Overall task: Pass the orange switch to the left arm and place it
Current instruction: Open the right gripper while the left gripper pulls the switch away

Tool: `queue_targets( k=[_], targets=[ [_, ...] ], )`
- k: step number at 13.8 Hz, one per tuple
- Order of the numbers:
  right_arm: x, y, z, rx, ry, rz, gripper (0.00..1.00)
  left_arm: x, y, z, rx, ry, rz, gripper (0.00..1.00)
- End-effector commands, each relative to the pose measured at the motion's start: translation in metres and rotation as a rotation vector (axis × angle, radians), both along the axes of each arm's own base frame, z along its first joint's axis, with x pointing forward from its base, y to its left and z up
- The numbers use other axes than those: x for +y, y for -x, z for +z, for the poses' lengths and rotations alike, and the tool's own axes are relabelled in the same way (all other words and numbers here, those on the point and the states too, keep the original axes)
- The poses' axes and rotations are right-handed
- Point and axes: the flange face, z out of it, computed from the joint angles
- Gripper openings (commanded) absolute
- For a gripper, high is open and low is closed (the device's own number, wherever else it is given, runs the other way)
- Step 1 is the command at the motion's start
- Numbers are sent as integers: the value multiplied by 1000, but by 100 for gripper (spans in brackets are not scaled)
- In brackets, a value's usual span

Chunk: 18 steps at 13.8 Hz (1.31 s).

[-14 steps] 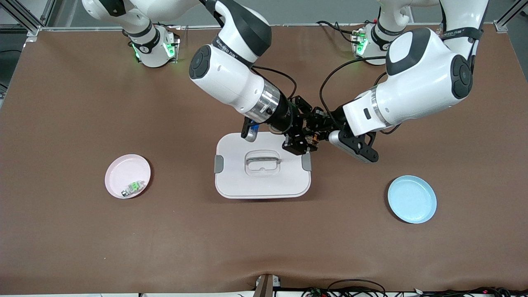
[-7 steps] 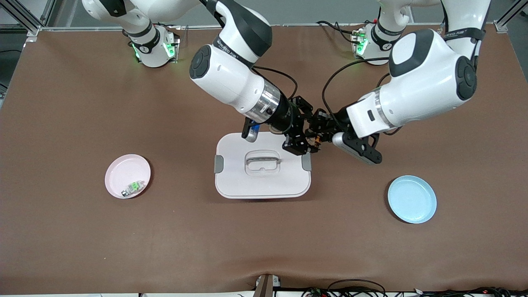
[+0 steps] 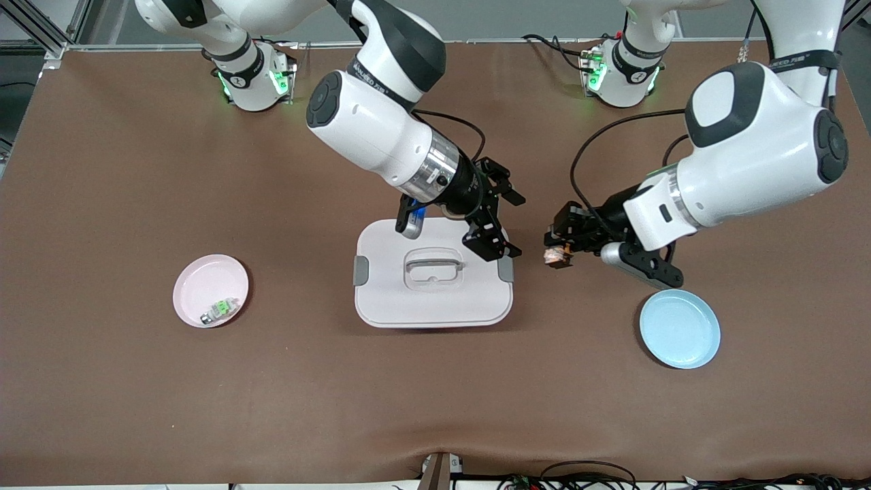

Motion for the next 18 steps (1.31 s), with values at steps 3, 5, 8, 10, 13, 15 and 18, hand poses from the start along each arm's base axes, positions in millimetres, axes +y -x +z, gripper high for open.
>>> queue_targets(
  k=[3,5,8,10,13,15,18],
  targets=[
    [0,3,3,-373,210,327,100,56,-20,-21,-7,-109,21,0],
    [-4,-1,0,-475,253,443,100,78,-29,-36,-21,-142,-14,0],
    [-17,-4,-10,-595,424,700,100,127,-42,-55,-65,-212,-97,0],
    [-38,-14,-17,-637,548,869,100,153,-47,-69,-84,-241,-162,0],
    [-94,-37,2,-736,631,1118,100,197,-54,-93,-107,-284,-276,0],
    [-133,-54,11,-825,673,1308,100,223,-56,-104,-129,-274,-352,0],
    [-189,-75,7,-866,785,1633,100,255,-57,-131,-152,-298,-515,0]
  ],
)
